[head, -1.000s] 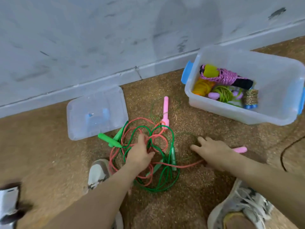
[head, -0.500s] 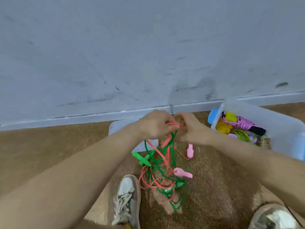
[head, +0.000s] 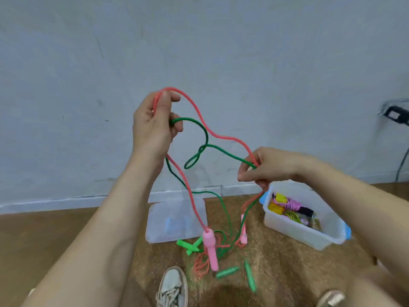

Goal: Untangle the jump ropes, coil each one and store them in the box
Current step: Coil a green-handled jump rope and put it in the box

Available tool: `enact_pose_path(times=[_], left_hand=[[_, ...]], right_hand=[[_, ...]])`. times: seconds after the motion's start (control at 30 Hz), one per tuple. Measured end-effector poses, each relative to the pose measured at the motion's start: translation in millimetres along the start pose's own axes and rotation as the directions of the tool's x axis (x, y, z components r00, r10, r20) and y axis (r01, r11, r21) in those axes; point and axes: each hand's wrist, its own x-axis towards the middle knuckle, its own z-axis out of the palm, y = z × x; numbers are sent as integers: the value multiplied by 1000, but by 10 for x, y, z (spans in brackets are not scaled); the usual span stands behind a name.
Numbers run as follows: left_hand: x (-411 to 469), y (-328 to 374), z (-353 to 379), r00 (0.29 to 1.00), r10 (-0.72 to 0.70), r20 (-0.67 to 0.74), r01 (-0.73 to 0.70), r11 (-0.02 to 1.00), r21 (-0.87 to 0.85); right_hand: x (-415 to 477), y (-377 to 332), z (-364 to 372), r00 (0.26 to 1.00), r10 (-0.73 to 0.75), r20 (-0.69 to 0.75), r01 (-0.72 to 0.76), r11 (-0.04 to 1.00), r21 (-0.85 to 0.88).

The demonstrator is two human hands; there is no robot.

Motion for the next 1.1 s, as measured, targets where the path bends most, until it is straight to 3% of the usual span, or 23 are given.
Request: enact_pose_path(times=[0.07, 0.13, 0.2, 0.33, 0.43, 0.47, 0.53, 0.6, 0.67, 0.73, 0.77, 0.83, 0.87, 0.9, 0.93, 0.97, 1.0, 1.03, 1.1], left_hand=[[-38, -129, -94, 982, -139, 125, 124, 985, 120], [-39, -235, -171, 950, -246, 194, 199, 952, 234], [13, -272, -216, 953, -273, 132, 241, 946, 219], [130, -291, -254, 975, -217, -54, 223, 964, 143], [174, -307, -255, 981, -174, -88, 185, 973, 141], [182, -283, -275, 978, -207, -43, 208, 977, 46], [193, -239, -368, 939, -265, 221, 300, 942, -147], [184, -217, -480, 796, -235, 558, 334, 939, -81], [130, -248, -496, 546, -328, 770, 263, 941, 214], [55, -340, -409, 325, -564, 759, 60, 813, 579], [34, -418, -353, 285, -672, 684, -65, 698, 713], [26, -614, -264, 342, -757, 557, -234, 505, 831], [32, -705, -223, 431, -728, 532, -261, 464, 846], [55, -757, -184, 578, -634, 514, -241, 469, 849], [66, -758, -141, 731, -489, 477, -170, 545, 821], [54, -719, -88, 836, -353, 419, -81, 677, 731], [40, -681, -30, 888, -257, 382, -25, 801, 598], [13, -617, 33, 894, -222, 389, 5, 874, 487], [-75, -550, 158, 837, -262, 480, 114, 942, 316]], right_hand=[[-68, 9, 33, 1000, 4, -27, 3, 968, 252], [-105, 5, 82, 1000, -17, -26, 27, 873, 487], [-123, 24, 103, 1000, -15, 1, 12, 853, 522], [-117, 140, 94, 997, 53, 48, -67, 915, 398], [-15, 191, 104, 990, 144, -10, -113, 821, 560], [33, 206, 117, 982, 187, -11, -138, 760, 635], [122, 222, 172, 972, 234, -18, -145, 660, 737], [196, 247, 215, 968, 237, -81, -75, 584, 808], [224, 259, 208, 969, 196, -152, 40, 482, 875], [197, 234, 146, 972, 92, -217, 161, 417, 895], [169, 211, 111, 971, 33, -239, 204, 416, 886], [115, 157, 74, 966, -66, -250, 251, 466, 849], [90, 127, 75, 965, -111, -237, 260, 504, 823], [69, 98, 85, 964, -154, -215, 264, 546, 795], [56, 79, 103, 964, -190, -184, 262, 586, 767], [44, 69, 121, 964, -219, -149, 256, 623, 740], [31, 59, 139, 963, -242, -116, 250, 650, 717], [19, 49, 154, 961, -261, -94, 249, 663, 706], [0, 29, 162, 956, -281, -86, 257, 653, 712]])
